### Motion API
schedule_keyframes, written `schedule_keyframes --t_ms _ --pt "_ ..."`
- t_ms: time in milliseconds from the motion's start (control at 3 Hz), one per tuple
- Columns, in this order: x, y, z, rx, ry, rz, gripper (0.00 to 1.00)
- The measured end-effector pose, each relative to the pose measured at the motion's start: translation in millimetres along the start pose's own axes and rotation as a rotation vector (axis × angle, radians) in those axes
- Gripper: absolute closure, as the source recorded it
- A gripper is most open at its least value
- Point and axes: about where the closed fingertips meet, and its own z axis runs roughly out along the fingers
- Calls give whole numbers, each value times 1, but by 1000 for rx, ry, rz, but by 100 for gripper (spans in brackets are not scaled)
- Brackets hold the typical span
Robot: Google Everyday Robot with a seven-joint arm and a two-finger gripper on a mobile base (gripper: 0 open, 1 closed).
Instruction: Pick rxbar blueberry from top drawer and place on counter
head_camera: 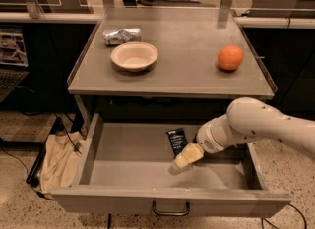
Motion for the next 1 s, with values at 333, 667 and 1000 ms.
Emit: schedule_keyframes --t_ms 333,667,1000 --pt "-1 3 2 -5 -6 -7 0" --pt "-1 9 16 -2 -12 -16 0" --pt "-4 12 29 19 -23 -19 0"
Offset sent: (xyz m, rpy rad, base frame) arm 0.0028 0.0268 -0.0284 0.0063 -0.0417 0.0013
